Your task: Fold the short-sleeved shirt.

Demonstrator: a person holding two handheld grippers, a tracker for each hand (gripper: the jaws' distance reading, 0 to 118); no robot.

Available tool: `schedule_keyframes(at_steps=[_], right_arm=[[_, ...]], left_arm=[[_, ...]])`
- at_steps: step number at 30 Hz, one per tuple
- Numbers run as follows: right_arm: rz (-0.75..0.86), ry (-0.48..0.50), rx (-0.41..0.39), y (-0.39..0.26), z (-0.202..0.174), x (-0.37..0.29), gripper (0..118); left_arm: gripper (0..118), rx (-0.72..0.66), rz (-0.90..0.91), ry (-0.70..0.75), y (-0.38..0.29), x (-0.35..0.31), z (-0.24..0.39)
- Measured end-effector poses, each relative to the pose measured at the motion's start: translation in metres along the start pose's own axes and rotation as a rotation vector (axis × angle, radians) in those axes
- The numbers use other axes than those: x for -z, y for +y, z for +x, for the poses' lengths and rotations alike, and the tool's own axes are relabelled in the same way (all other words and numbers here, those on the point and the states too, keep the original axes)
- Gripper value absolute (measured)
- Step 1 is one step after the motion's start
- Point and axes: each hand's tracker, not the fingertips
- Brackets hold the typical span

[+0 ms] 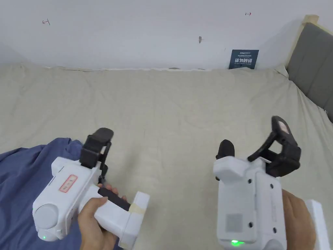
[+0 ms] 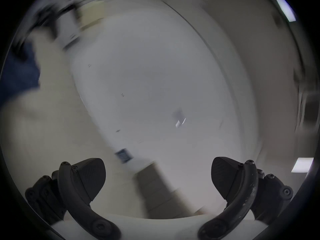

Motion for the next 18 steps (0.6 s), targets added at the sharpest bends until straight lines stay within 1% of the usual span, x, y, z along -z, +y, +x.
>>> schedule_keyframes(at_steps=[1,2,3,4,5,6,7,8,9,10,12,13,15,18], right_arm=[[0.043,-0.035,-0.068,0.001,-0.003,-0.003,118],[0.062,-0.048,-0.079,0.001,-0.007,-0.005,118],[0.056,-0.037,-0.038,-0.001,-0.004,-0.005,118],[0.003,0.009,0.067,-0.001,0.0,-0.003,118],[-0.05,0.055,0.156,-0.002,0.005,0.0,118],[-0.126,0.108,0.276,-0.005,0.009,0.003,118],[-0.189,0.158,0.396,-0.012,0.018,0.01,118],[-0.239,0.199,0.515,-0.017,0.025,0.015,118],[-0.282,0.243,0.659,-0.025,0.03,0.018,118],[-0.312,0.284,0.789,-0.033,0.034,0.02,118],[-0.364,0.336,0.963,-0.044,0.036,0.022,118],[-0.382,0.355,1.033,-0.049,0.036,0.023,118],[-0.397,0.356,1.076,-0.05,0.034,0.021,118],[-0.393,0.367,1.06,-0.049,0.032,0.02,118]], left_arm=[[118,-0.111,0.01,-0.002,0.002,-0.002,-0.009],[118,-0.171,0.015,-0.007,0.003,-0.003,-0.015],[118,-0.137,0.032,0.008,0.003,-0.005,-0.015],[118,-0.009,0.049,0.062,0.005,-0.006,-0.01],[118,0.162,0.055,0.122,-0.001,-0.008,0.002],[118,0.386,0.077,0.173,-0.008,-0.009,0.017],[118,0.642,0.11,0.207,-0.017,-0.011,0.031],[118,0.852,0.146,0.239,-0.027,-0.012,0.04],[118,1.064,0.198,0.272,-0.043,-0.011,0.05],[118,1.24,0.249,0.274,-0.054,-0.011,0.053],[118,1.5,0.31,0.259,-0.069,-0.011,0.054],[118,1.588,0.332,0.264,-0.073,-0.01,0.051],[118,1.686,0.35,0.267,-0.079,-0.009,0.047],[118,1.677,0.323,0.265,-0.076,-0.006,0.042]])
